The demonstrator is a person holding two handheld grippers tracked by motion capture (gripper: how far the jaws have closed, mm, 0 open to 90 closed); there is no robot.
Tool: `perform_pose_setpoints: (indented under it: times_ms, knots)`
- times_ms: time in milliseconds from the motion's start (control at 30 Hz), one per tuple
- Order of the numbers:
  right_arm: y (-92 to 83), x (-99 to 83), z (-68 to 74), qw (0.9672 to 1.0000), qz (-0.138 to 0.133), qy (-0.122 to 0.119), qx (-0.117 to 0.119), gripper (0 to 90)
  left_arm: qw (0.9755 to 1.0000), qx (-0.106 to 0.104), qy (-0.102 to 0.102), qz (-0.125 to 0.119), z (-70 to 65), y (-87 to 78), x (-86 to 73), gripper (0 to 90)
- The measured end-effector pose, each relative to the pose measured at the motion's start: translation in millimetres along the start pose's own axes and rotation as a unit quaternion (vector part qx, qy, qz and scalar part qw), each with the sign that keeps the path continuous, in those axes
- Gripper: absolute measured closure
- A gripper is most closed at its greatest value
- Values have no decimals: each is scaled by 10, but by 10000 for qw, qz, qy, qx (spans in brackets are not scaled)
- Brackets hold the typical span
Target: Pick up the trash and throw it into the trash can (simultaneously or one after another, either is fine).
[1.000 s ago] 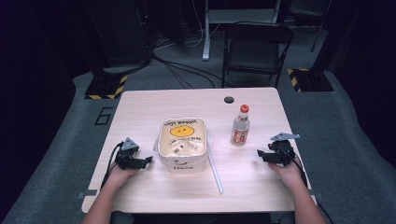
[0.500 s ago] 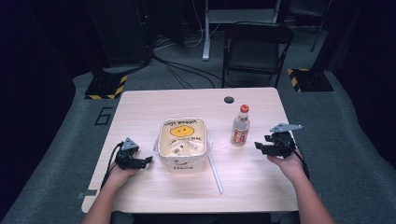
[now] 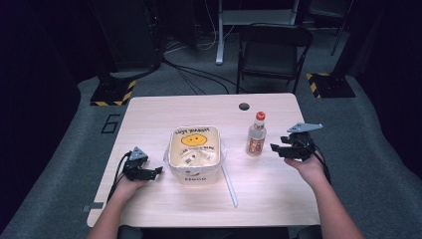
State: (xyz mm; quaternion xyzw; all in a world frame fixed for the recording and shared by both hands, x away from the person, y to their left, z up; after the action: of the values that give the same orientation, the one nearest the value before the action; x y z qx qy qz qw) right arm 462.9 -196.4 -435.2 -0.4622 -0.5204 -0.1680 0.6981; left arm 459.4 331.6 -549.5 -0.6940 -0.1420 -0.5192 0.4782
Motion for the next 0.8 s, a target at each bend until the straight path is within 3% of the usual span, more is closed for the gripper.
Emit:
perform_pose_setpoints:
  times_ms: [800]
  knots:
    - [-51, 347, 18, 9998, -178, -105, 42, 456, 10000, -1, -21, 9, -3, -1, -1, 154]
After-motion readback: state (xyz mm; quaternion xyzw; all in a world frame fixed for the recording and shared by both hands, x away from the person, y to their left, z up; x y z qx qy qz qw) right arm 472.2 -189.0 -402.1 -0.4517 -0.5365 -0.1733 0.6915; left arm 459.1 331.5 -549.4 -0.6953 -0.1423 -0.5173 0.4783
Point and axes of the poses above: each handheld gripper's, and its own axes: y roughly forward along the jaws, x roughly out of its top, z roughly to its left, the point moved 3 cm from there along y, roughly forward along the jaws, and after that the axes turned 11 degrees about -z, right-handed, at the moved point
